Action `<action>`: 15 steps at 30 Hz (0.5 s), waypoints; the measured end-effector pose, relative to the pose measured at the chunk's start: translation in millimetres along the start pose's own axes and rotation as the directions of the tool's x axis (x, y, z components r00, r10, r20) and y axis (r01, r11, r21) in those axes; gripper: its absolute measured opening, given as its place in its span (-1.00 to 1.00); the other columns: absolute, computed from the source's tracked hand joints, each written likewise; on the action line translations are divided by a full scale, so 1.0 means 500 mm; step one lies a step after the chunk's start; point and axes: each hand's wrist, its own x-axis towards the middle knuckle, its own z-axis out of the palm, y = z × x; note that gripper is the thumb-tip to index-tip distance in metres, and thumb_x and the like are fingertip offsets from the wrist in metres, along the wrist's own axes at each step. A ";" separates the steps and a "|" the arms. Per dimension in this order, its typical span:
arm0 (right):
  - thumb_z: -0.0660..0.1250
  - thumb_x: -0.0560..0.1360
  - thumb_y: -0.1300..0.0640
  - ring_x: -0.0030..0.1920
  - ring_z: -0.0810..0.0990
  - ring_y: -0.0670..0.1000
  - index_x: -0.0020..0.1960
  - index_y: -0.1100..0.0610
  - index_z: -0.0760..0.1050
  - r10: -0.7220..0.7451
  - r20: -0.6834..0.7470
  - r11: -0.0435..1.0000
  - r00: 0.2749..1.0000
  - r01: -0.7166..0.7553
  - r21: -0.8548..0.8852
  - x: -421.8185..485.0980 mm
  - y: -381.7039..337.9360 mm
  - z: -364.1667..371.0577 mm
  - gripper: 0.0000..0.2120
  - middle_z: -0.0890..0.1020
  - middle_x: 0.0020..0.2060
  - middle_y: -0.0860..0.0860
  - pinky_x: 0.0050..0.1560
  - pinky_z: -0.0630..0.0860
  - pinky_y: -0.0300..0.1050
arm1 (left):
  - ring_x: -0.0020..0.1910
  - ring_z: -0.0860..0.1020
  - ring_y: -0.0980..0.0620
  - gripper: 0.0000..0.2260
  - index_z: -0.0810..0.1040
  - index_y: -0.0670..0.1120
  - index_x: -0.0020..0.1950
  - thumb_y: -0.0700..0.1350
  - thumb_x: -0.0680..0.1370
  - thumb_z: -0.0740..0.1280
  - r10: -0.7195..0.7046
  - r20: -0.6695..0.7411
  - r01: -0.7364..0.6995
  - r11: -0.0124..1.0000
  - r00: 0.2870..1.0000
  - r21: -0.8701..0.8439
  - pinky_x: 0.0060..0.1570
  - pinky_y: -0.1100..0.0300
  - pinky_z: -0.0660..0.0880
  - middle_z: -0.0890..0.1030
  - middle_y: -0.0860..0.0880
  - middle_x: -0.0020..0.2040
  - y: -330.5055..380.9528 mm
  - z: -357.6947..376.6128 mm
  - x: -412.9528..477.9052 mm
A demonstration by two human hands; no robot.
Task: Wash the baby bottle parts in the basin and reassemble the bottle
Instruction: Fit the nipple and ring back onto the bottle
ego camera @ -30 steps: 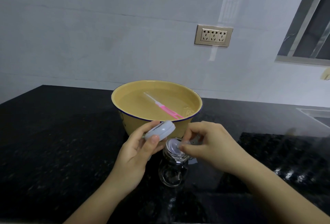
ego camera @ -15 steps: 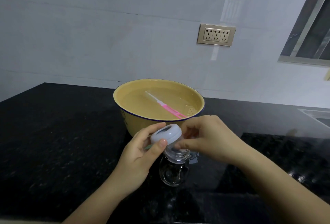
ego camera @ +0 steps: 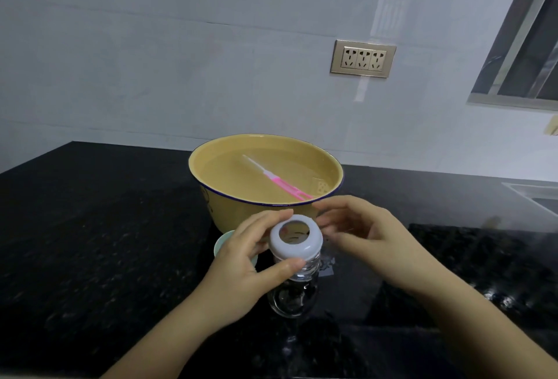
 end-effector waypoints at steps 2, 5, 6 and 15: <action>0.29 0.55 0.26 0.11 0.59 -0.13 0.21 0.00 0.53 -0.023 0.033 1.000 0.999 0.023 -0.012 -0.002 0.001 -0.001 -0.71 0.65 0.06 -0.09 0.18 0.51 -0.15 | 0.25 0.48 0.20 -0.52 0.47 0.15 0.24 0.09 0.33 0.44 0.011 0.019 -0.012 0.999 1.000 0.037 0.15 0.41 0.42 0.50 0.24 0.21 -0.003 0.003 -0.001; 0.38 0.46 0.00 0.17 0.56 -0.17 0.27 -0.08 0.49 -0.027 0.097 0.999 0.995 0.031 -0.042 -0.006 0.001 0.008 -0.62 0.61 0.14 -0.17 0.20 0.49 -0.14 | 0.23 0.51 0.16 -0.50 0.47 0.13 0.25 0.07 0.33 0.47 0.020 0.039 -0.023 0.996 0.999 0.081 0.16 0.34 0.45 0.51 0.20 0.21 -0.008 0.006 0.000; 0.43 0.41 -0.02 0.18 0.55 -0.18 0.27 -0.12 0.48 -0.027 0.115 0.997 0.993 0.036 -0.075 -0.006 0.001 0.011 -0.57 0.59 0.15 -0.19 0.21 0.48 -0.14 | 0.23 0.52 0.15 -0.49 0.47 0.13 0.26 0.08 0.33 0.48 0.016 0.040 -0.020 0.995 0.999 0.093 0.17 0.30 0.46 0.52 0.20 0.21 -0.010 0.007 0.000; 0.58 0.28 0.10 0.06 0.60 -0.21 0.09 -0.16 0.57 -0.023 0.085 0.994 0.996 0.032 -0.108 0.002 -0.008 0.015 -0.56 0.62 0.04 -0.18 0.11 0.51 -0.29 | 0.14 0.51 0.36 -0.34 0.36 0.22 0.23 -0.11 0.26 0.60 -0.114 0.058 0.106 0.988 0.992 0.114 0.07 0.52 0.38 0.50 0.42 0.16 -0.010 0.010 -0.006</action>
